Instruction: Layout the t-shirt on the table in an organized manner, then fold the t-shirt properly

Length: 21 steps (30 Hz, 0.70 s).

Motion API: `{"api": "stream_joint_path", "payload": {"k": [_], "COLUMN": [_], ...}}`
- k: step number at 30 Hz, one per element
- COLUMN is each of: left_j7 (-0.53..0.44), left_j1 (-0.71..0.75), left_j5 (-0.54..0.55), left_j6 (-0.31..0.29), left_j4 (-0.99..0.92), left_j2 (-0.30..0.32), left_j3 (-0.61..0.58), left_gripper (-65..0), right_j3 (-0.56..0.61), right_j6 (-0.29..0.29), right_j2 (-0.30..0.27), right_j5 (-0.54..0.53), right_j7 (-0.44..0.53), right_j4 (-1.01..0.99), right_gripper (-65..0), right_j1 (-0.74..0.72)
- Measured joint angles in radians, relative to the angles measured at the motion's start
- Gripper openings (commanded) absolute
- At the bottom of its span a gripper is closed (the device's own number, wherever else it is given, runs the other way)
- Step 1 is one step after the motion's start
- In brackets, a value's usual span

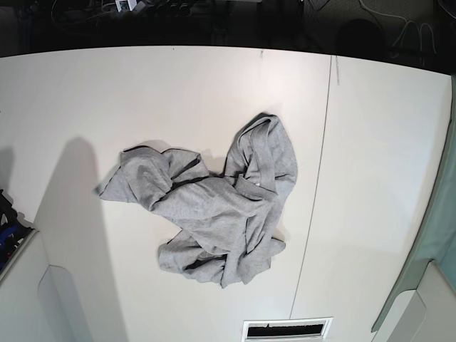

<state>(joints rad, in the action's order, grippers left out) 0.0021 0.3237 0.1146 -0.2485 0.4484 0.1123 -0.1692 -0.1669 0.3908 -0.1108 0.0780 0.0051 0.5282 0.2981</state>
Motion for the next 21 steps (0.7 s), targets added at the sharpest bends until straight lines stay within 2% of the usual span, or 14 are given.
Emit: {"api": "stream_joint_path", "payload": {"k": [6, 8, 12, 15, 21], "left_j7": [0.002, 0.006, 0.02, 0.023, 0.045], "left_j1": [0.096, 0.134, 0.229, 0.304, 0.402], "left_j5": [0.026, 0.026, 0.026, 0.036, 0.164], "left_j6": [0.0, -0.003, -0.006, -0.015, -0.24], "left_j4": [0.14, 0.194, 0.333, 0.459, 0.703], "left_j2": [0.032, 0.039, 0.049, 0.051, 0.051], "left_j3": [0.003, 0.019, 0.096, 0.191, 0.371], "left_gripper": [-58.6, -58.6, -58.5, -58.5, -58.5], "right_j3": [0.0, 0.0, 0.0, 0.001, 0.001], "right_j6": [0.059, 0.101, 0.154, 0.156, 0.163], "right_j2": [-0.003, -0.005, -0.01, -0.021, -0.06], "right_j5": [-0.018, -0.057, -0.165, -0.22, -0.323], "right_j7": [-0.002, -0.003, -0.005, -0.008, -0.02], "right_j4": [0.102, 0.148, 0.27, 0.382, 0.653], "right_gripper": [-64.6, -64.6, -64.6, -64.6, -64.6], "right_j1": [0.089, 0.121, 0.206, 0.282, 0.438]}}
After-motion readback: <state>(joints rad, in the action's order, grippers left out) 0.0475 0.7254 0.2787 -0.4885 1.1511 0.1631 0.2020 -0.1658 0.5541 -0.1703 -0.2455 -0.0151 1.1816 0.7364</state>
